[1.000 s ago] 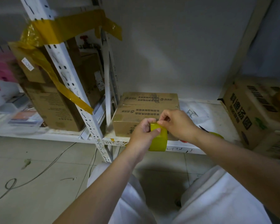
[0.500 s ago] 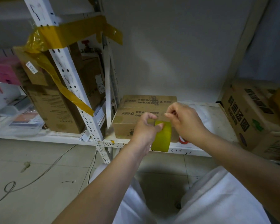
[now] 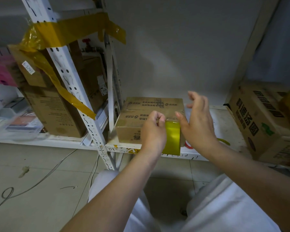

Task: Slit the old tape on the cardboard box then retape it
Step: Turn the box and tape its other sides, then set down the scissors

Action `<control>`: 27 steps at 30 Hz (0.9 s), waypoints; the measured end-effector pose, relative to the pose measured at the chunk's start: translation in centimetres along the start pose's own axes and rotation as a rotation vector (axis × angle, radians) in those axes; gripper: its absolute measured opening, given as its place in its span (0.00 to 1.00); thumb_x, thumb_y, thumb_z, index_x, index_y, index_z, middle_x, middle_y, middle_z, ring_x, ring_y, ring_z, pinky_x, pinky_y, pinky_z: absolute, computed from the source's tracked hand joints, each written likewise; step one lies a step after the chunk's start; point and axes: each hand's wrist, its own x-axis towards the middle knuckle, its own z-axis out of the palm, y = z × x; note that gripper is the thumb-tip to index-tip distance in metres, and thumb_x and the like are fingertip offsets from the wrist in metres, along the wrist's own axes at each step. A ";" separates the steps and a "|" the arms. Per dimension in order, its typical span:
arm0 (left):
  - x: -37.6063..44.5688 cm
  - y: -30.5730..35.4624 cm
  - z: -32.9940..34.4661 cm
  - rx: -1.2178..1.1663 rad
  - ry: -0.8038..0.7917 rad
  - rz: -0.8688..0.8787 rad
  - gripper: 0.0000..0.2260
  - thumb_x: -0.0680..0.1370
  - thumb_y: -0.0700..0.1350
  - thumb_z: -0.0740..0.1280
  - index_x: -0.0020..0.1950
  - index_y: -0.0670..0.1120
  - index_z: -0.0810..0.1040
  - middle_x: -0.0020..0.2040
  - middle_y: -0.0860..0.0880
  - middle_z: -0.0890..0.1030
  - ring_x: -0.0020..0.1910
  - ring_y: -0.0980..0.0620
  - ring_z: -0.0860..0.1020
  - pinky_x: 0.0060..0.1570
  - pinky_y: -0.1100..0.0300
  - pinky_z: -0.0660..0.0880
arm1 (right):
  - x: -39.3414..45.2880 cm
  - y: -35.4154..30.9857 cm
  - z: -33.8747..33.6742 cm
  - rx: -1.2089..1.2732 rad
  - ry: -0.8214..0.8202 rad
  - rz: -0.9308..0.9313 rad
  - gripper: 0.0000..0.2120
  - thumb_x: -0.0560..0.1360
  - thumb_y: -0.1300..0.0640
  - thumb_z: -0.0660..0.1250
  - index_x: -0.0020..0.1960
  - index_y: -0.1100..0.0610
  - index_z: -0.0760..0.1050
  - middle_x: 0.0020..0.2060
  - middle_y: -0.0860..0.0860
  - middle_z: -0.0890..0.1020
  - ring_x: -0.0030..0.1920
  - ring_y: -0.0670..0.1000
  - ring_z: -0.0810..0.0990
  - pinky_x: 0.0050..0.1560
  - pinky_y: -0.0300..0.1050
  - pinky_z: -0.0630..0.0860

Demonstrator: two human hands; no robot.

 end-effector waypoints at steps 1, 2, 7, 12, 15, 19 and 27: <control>0.0 -0.2 0.0 0.012 0.011 0.019 0.09 0.82 0.44 0.59 0.43 0.48 0.72 0.37 0.54 0.74 0.36 0.53 0.71 0.42 0.55 0.71 | 0.1 0.0 -0.2 -0.007 0.053 -0.061 0.23 0.74 0.57 0.70 0.65 0.56 0.67 0.60 0.56 0.70 0.57 0.53 0.73 0.51 0.50 0.74; 0.1 -0.3 0.0 0.018 0.019 0.040 0.08 0.82 0.44 0.59 0.43 0.49 0.72 0.35 0.54 0.73 0.36 0.52 0.71 0.41 0.54 0.72 | 0.2 0.1 -0.4 -0.023 0.099 -0.145 0.17 0.73 0.55 0.70 0.60 0.54 0.70 0.57 0.55 0.71 0.55 0.53 0.72 0.50 0.49 0.73; -0.3 -0.2 0.1 0.068 0.040 0.100 0.07 0.82 0.44 0.59 0.44 0.49 0.72 0.34 0.54 0.73 0.36 0.51 0.70 0.40 0.52 0.72 | 0.0 0.1 -0.5 -0.186 0.074 -0.312 0.09 0.72 0.47 0.67 0.45 0.50 0.82 0.52 0.53 0.77 0.53 0.54 0.68 0.48 0.52 0.69; -0.8 -0.2 -0.1 0.133 0.057 0.160 0.07 0.82 0.44 0.59 0.44 0.50 0.71 0.31 0.56 0.71 0.31 0.56 0.68 0.36 0.57 0.66 | 0.5 0.2 -0.3 -0.205 0.031 -0.214 0.13 0.68 0.44 0.70 0.48 0.50 0.83 0.54 0.52 0.78 0.55 0.57 0.71 0.49 0.56 0.71; -0.9 -0.4 -0.1 0.153 0.066 0.192 0.07 0.82 0.45 0.59 0.45 0.48 0.73 0.30 0.55 0.70 0.31 0.54 0.67 0.35 0.56 0.65 | 0.5 0.2 -0.3 -0.193 0.000 -0.195 0.14 0.68 0.45 0.72 0.49 0.50 0.83 0.54 0.52 0.78 0.56 0.57 0.72 0.50 0.55 0.70; -1.0 -0.5 -0.2 0.179 0.064 0.218 0.07 0.82 0.45 0.58 0.47 0.48 0.73 0.29 0.55 0.69 0.31 0.51 0.68 0.34 0.57 0.64 | 0.8 0.1 -0.4 -0.124 -0.086 -0.115 0.13 0.69 0.45 0.73 0.51 0.49 0.83 0.56 0.49 0.77 0.59 0.54 0.70 0.55 0.58 0.70; -1.2 -0.7 -0.4 0.218 0.081 0.258 0.07 0.82 0.47 0.59 0.47 0.48 0.73 0.29 0.56 0.70 0.30 0.57 0.68 0.33 0.57 0.62 | 1.1 0.1 -0.5 0.023 -0.212 -0.057 0.06 0.70 0.48 0.73 0.45 0.48 0.84 0.51 0.39 0.72 0.56 0.43 0.63 0.61 0.54 0.67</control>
